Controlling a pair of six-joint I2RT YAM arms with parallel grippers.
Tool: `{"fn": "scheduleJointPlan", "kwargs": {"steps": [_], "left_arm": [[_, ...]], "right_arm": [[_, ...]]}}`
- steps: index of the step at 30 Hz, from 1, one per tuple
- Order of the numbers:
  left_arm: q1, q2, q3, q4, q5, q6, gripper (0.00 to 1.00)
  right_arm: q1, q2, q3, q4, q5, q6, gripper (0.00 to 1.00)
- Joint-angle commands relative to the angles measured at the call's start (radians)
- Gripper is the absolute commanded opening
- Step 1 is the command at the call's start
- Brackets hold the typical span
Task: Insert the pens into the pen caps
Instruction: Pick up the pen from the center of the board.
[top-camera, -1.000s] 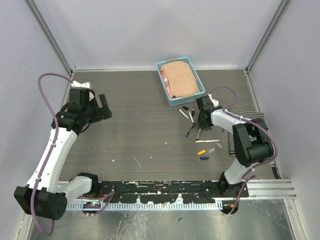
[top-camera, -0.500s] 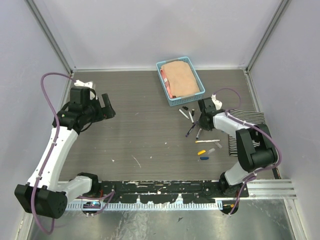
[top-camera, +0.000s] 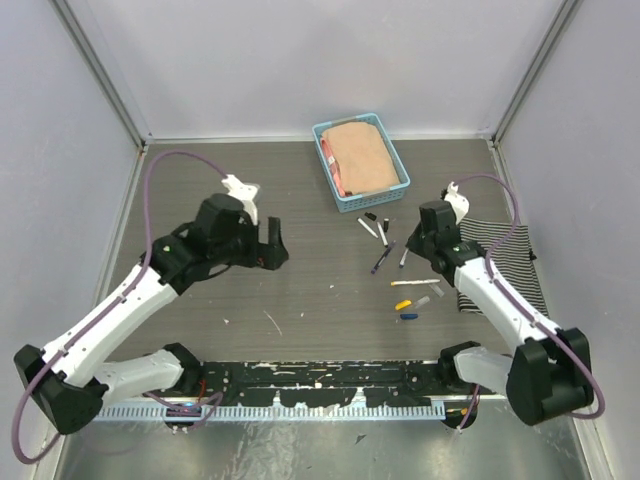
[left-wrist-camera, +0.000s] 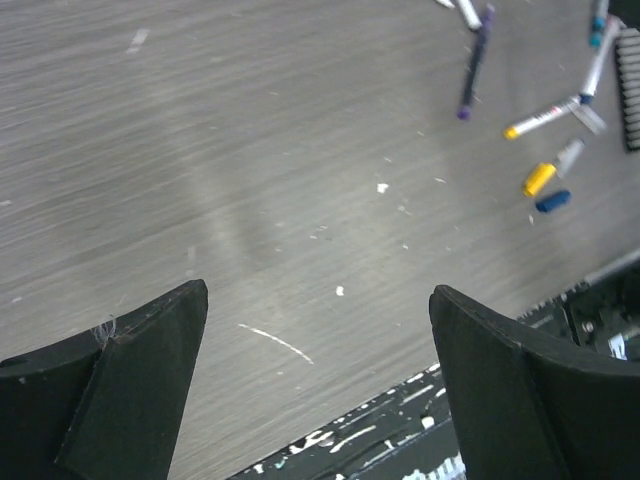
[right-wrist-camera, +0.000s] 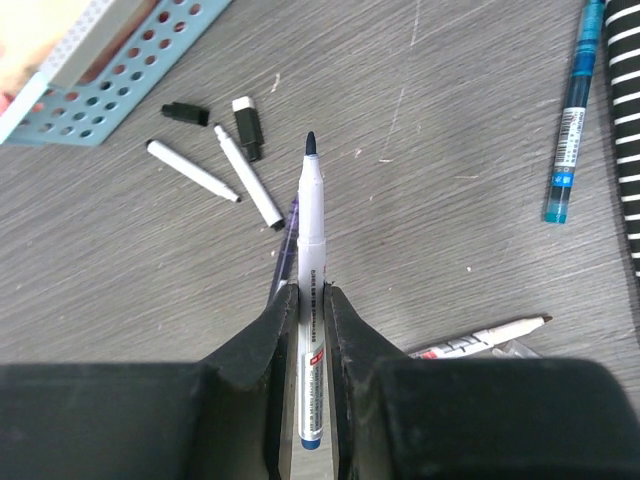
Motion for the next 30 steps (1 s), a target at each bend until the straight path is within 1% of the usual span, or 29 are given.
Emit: {"fn": "scheduleJointPlan", "kwargs": {"steps": [1, 4, 8, 13, 16, 18, 20, 26, 30], "left_arm": [[-0.182, 0.029, -0.017, 0.12, -0.098, -0.061, 0.98], [-0.287, 0.064, -0.02, 0.194, -0.132, -0.072, 0.98], [-0.359, 0.118, -0.024, 0.314, -0.111, -0.092, 0.98], [-0.409, 0.177, -0.01, 0.39, -0.083, -0.1, 0.98], [-0.417, 0.199, -0.002, 0.426, -0.015, -0.092, 0.98], [-0.418, 0.231, 0.006, 0.449, 0.051, -0.076, 0.99], [-0.423, 0.249, 0.015, 0.453, 0.076, -0.068, 1.0], [-0.425, 0.263, 0.031, 0.465, 0.077, -0.067, 0.95], [-0.425, 0.268, 0.038, 0.472, 0.081, -0.075, 0.9]], "right_arm": [[0.003, -0.128, -0.024, 0.03, -0.087, -0.056, 0.17], [0.003, -0.219, -0.055, 0.039, -0.159, -0.033, 0.17], [0.011, -0.348, -0.129, 0.106, -0.272, 0.041, 0.18], [0.068, -0.497, -0.213, 0.166, -0.274, 0.144, 0.19], [0.111, -0.556, -0.248, 0.204, -0.262, 0.179, 0.19], [0.151, -0.569, -0.257, 0.227, -0.252, 0.194, 0.19], [0.19, -0.567, -0.256, 0.239, -0.23, 0.209, 0.19], [0.323, -0.551, -0.261, 0.327, -0.154, 0.255, 0.19], [0.37, -0.534, -0.258, 0.363, -0.128, 0.279, 0.19]]}}
